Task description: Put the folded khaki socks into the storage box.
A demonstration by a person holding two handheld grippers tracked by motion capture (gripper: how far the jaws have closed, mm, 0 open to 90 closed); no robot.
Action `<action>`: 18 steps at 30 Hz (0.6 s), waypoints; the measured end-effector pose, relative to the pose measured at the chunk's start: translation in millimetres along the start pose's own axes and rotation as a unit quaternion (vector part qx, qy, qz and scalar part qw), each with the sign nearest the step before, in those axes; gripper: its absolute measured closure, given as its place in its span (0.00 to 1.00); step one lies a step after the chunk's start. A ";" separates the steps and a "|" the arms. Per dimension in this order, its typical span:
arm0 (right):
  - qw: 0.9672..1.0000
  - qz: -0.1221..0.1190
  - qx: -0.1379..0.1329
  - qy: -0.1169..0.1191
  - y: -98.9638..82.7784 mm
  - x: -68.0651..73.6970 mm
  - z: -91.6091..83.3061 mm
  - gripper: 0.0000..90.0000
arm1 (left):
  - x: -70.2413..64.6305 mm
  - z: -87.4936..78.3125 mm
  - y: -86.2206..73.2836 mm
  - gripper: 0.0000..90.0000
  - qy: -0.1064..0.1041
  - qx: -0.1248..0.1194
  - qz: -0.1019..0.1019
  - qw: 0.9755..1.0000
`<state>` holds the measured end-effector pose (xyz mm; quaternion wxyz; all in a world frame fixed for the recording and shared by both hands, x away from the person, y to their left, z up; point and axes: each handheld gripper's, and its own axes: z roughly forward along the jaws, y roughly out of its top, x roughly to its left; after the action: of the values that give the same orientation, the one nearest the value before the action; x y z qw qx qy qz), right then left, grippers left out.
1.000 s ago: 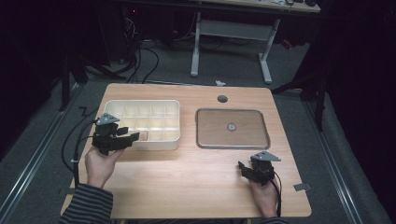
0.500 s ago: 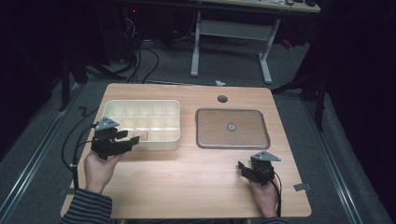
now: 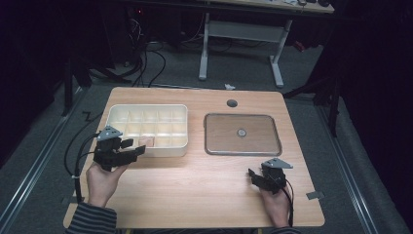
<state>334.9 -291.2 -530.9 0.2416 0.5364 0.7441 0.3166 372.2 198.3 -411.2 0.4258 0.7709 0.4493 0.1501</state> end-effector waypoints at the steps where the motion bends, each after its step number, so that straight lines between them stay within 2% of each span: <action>1: 1.000 0.000 0.000 0.000 0.0 0.0 0.0 0.45 | -0.5 -0.4 -0.5 0.49 -0.001 0.000 0.000 1.000; 18: 1.000 -0.001 0.000 0.000 0.0 0.0 0.0 0.45 | -10.9 -0.2 -9.9 0.48 -0.014 -0.003 0.001 1.000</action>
<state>334.9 -291.2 -530.9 0.2418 0.5359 0.7444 0.3167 360.4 191.8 -417.3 0.4345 0.7721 0.4418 0.1410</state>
